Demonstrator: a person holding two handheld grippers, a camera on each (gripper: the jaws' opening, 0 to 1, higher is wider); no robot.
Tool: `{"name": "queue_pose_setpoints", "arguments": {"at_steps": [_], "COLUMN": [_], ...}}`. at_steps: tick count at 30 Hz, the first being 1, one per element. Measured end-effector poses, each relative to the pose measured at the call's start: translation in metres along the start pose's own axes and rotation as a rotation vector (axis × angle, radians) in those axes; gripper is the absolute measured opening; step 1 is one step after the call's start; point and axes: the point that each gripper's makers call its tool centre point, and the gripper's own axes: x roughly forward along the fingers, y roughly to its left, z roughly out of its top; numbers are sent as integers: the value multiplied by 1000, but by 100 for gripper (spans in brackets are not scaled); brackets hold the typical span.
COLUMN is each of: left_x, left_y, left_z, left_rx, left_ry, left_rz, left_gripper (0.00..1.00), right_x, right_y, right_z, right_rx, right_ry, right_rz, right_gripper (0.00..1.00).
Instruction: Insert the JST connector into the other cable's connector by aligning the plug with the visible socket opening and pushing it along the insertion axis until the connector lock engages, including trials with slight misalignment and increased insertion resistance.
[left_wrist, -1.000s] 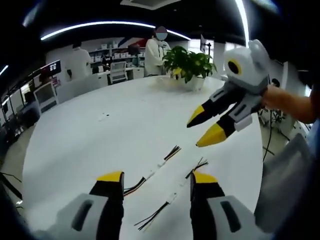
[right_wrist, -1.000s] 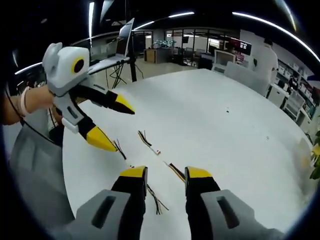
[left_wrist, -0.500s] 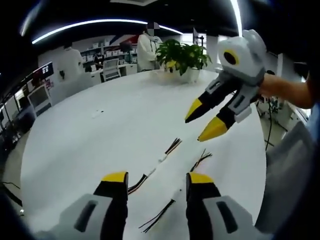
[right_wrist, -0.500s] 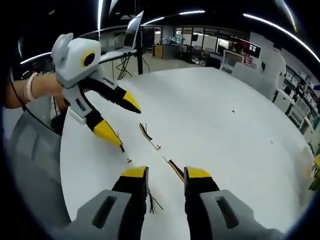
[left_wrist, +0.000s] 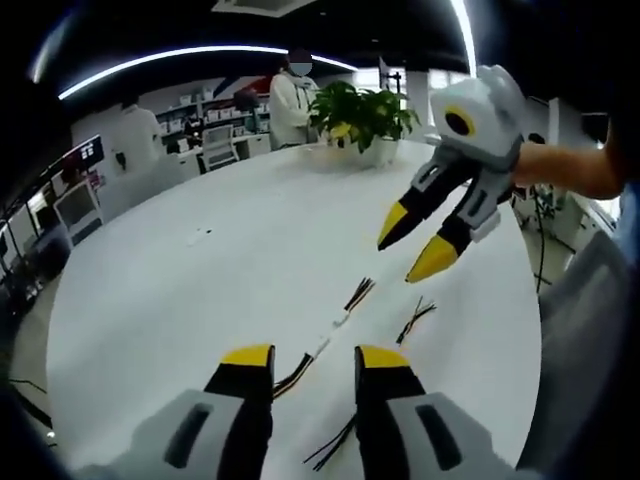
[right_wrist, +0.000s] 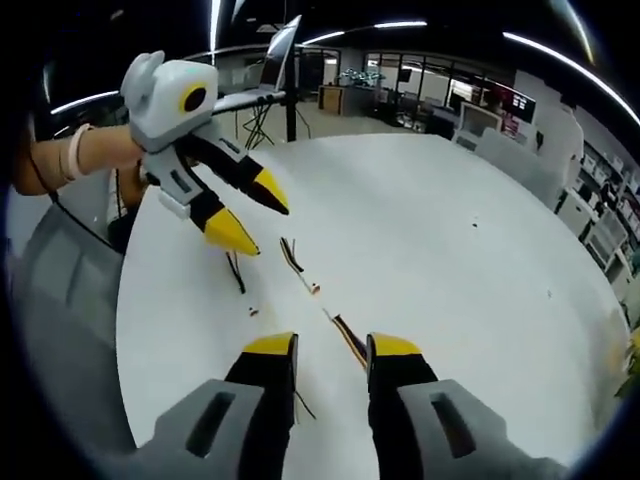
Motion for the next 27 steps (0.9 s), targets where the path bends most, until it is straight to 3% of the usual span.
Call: {"name": "queue_pose_setpoints", "arguments": {"at_steps": [3, 12, 20, 27], "left_x": [1, 4, 12, 14], "left_y": [2, 5, 6, 13], "left_z": [-3, -17, -20, -18], "left_rx": [15, 13, -10, 16], "left_ry": [7, 54, 47, 20], "left_rz": [-1, -2, -28, -32], "left_gripper": [25, 26, 26, 25], "right_x": [-1, 2, 18, 26], "right_y": [2, -5, 2, 7], "right_z": [2, 1, 5, 5], "right_rx": [29, 7, -4, -13], "right_ry": [-21, -17, -50, -63], "right_rz": [28, 28, 93, 122], "right_gripper": [23, 22, 21, 22]}}
